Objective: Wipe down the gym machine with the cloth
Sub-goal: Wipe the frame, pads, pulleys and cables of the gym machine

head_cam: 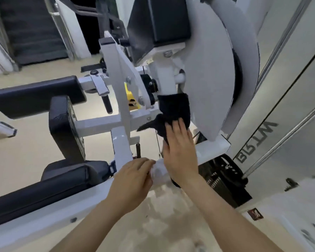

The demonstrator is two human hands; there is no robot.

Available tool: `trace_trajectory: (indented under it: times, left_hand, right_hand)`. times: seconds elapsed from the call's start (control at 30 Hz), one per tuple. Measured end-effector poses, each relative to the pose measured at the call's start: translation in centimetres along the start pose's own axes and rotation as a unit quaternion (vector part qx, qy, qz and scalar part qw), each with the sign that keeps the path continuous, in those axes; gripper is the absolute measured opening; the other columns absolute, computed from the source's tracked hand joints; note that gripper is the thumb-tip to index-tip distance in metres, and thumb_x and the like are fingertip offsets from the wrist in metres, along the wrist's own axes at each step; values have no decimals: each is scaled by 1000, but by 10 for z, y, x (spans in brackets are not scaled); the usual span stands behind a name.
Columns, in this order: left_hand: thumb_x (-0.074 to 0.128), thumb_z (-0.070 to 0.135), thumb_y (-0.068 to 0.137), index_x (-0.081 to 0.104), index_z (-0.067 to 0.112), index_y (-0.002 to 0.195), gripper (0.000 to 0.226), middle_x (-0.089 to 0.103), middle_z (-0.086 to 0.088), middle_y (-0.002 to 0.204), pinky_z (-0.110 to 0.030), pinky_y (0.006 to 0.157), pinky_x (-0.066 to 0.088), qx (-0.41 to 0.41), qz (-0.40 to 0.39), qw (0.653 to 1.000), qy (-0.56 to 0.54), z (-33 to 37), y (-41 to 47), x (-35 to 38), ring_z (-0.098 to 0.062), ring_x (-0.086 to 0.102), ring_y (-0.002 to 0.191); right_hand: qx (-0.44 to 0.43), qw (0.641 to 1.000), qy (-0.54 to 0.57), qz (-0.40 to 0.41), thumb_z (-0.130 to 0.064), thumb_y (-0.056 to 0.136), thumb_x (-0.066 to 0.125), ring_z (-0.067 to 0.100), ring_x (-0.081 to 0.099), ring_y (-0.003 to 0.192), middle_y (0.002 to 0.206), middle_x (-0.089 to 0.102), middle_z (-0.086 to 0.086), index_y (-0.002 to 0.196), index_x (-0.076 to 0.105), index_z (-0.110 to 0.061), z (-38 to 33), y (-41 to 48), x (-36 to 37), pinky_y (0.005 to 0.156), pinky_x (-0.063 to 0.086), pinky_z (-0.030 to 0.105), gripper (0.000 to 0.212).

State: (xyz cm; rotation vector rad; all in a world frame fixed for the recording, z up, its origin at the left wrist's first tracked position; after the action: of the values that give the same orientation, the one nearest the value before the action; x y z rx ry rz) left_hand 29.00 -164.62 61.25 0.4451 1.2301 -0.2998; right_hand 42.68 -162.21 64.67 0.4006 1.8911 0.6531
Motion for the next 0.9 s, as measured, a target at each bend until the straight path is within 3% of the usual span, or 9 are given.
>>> trace_trajectory:
  times: [0.1, 0.23, 0.33, 0.43, 0.57, 0.63, 0.73, 0.8, 0.9]
  left_hand:
    - [61, 17, 88, 60, 15, 122, 34, 62, 2, 120, -25, 83, 45, 3, 34, 998, -47, -13, 2, -3, -17, 55, 108]
    - [51, 25, 89, 65, 12, 116, 33, 65, -1, 116, -35, 84, 49, 65, 47, 997, 15, -13, 1, 3, -24, 61, 104]
    - [47, 23, 83, 63, 9, 118, 41, 63, -4, 120, -32, 91, 45, 57, 61, 996, -37, -17, -2, 0, -23, 59, 108]
    - [45, 23, 80, 58, 11, 129, 52, 59, -3, 129, -27, 99, 37, 60, 56, 995, -61, -20, -3, -3, -19, 53, 114]
    - [45, 33, 81, 55, 21, 134, 55, 55, 4, 135, -30, 96, 39, 50, 10, 997, -62, -19, -1, -1, -18, 54, 116]
    - [42, 38, 85, 49, 28, 138, 54, 48, 8, 143, -35, 96, 40, 18, -6, 997, -71, -20, 1, 1, -17, 49, 122]
    - [31, 40, 91, 38, 29, 145, 56, 34, 5, 154, -38, 102, 35, 15, -33, 998, -48, -6, 8, 4, -18, 40, 132]
    - [22, 40, 90, 35, 27, 147, 60, 30, 3, 156, -36, 108, 28, 35, -67, 997, -25, 12, 10, 11, -19, 34, 137]
    - [34, 35, 93, 31, 24, 149, 57, 31, 3, 156, -33, 111, 23, 44, -91, 995, 7, 23, 10, 20, -18, 30, 140]
  right_hand:
    - [-39, 976, -147, -153, -16, 84, 58, 29, 20, 146, 151, 40, 11, 135, 54, -6, -4, -36, 40, 118, 17, 54, 52]
    - [-17, 973, -156, -168, -21, 83, 59, 23, 51, 125, 117, 66, 3, 116, 66, -12, -10, -52, 45, 116, 13, 53, 35]
    - [-3, 982, -65, -179, -19, 86, 53, 18, 60, 114, 112, 68, 1, 117, 64, -9, -42, -46, 52, 116, 20, 40, 35]
    - [26, 983, 100, -154, -11, 82, 44, 25, 67, 86, 86, 71, 8, 98, 66, 0, -53, -49, 39, 104, 34, 30, 30]
    - [-15, 985, 90, -148, -4, 81, 39, 26, 62, 106, 120, 66, 9, 120, 64, -2, -16, -57, 9, 102, 44, 38, 46]
    - [41, 991, 71, -102, 8, 82, 50, 25, 57, 108, 129, 62, 5, 123, 64, -4, 13, -61, -4, 98, 48, 38, 45]
    - [132, 984, 94, -81, 8, 75, 62, 21, 55, 95, 112, 69, 2, 114, 68, -9, 5, -68, 7, 86, 48, 32, 43]
    - [145, 971, 170, -89, -2, 72, 60, 10, 50, 80, 89, 68, -3, 97, 67, -15, -22, -73, 18, 72, 42, 20, 29]
    - [162, 938, 263, -159, -7, 69, 55, 1, 51, 73, 82, 63, -15, 93, 60, -27, -18, -76, 18, 68, 41, 8, 32]
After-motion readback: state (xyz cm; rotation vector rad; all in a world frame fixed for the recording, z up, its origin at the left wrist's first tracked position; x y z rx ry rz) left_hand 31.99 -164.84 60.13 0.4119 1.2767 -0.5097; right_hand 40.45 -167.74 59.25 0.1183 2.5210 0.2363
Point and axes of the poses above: each hand's wrist, its own y-axis towards the middle knuckle, its own x-axis out of the palm, z = x × y, the point moved 7 cm from there along y, towards the middle knuckle
